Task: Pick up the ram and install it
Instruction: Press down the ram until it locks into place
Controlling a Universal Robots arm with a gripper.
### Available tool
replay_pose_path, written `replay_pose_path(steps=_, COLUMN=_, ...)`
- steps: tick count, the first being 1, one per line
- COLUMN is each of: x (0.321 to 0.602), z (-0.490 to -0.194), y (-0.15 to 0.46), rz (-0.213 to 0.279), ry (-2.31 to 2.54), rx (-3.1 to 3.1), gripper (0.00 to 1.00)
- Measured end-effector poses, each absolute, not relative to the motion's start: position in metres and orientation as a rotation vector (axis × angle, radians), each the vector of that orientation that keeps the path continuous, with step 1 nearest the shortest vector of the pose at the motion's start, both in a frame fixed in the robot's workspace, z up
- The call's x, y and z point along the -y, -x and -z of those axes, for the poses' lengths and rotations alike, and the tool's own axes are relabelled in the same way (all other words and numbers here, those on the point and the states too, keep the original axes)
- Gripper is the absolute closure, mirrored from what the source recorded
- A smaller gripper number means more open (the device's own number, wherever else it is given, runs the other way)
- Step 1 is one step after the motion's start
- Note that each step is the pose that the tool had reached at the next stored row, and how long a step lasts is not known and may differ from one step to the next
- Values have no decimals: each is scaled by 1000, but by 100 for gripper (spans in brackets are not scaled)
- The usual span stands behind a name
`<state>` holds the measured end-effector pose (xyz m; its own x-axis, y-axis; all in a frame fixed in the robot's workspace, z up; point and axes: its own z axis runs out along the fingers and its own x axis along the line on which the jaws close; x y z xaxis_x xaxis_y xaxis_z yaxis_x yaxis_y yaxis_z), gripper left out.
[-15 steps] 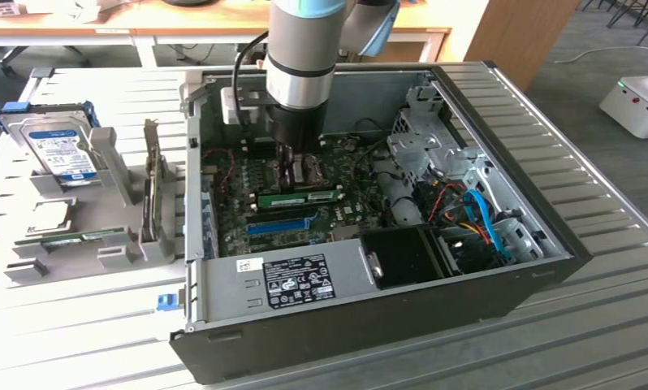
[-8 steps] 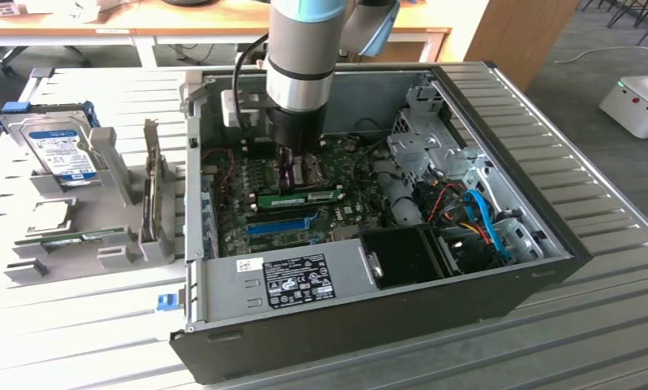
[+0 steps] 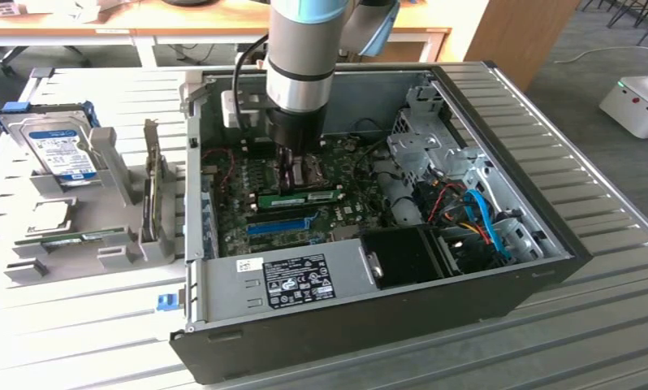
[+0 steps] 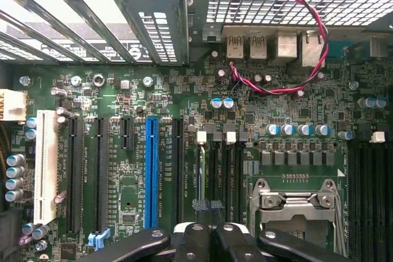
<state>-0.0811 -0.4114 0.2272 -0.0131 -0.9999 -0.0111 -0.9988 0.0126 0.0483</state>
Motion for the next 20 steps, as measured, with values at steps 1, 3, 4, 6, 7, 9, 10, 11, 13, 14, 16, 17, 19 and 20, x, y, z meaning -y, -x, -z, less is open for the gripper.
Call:
replay_pose_path(steps=1, x=411, z=-227, y=81, rz=66, ry=-2188, rx=2216, gripper=89)
replay_pose_path(steps=3, x=412, z=-226, y=81, rz=65, ry=-2188, rx=2216, gripper=89)
replay_pose_path(steps=4, x=412, z=-226, y=81, rz=65, ry=-2188, rx=2216, gripper=89)
replay_pose_path(steps=6, x=411, z=-226, y=81, rz=66, ry=-2188, rx=2216, gripper=89)
replay_pose_path(steps=7, x=411, z=-226, y=81, rz=66, ry=-2188, rx=2216, gripper=89)
replay_pose_path(steps=9, x=411, z=-226, y=81, rz=66, ry=-2188, rx=2217, gripper=89)
replay_pose_path(steps=10, x=411, z=-226, y=81, rz=66, ry=-2188, rx=2217, gripper=89)
replay_pose_path(steps=11, x=411, z=-225, y=81, rz=66, ry=-2188, rx=2217, gripper=89)
replay_pose_path(steps=13, x=411, z=-225, y=81, rz=66, ry=-2188, rx=2217, gripper=89)
replay_pose_path(steps=14, x=411, z=-225, y=81, rz=66, ry=-2188, rx=2217, gripper=89)
replay_pose_path(steps=16, x=411, z=-225, y=81, rz=66, ry=-2188, rx=2217, gripper=89)
replay_pose_path(steps=17, x=411, z=-225, y=81, rz=66, ry=-2188, rx=2217, gripper=89)
replay_pose_path(steps=19, x=411, z=-225, y=81, rz=66, ry=-2189, rx=2217, gripper=89)
replay_pose_path(steps=20, x=411, z=-224, y=81, rz=66, ry=-2188, rx=2217, gripper=89)
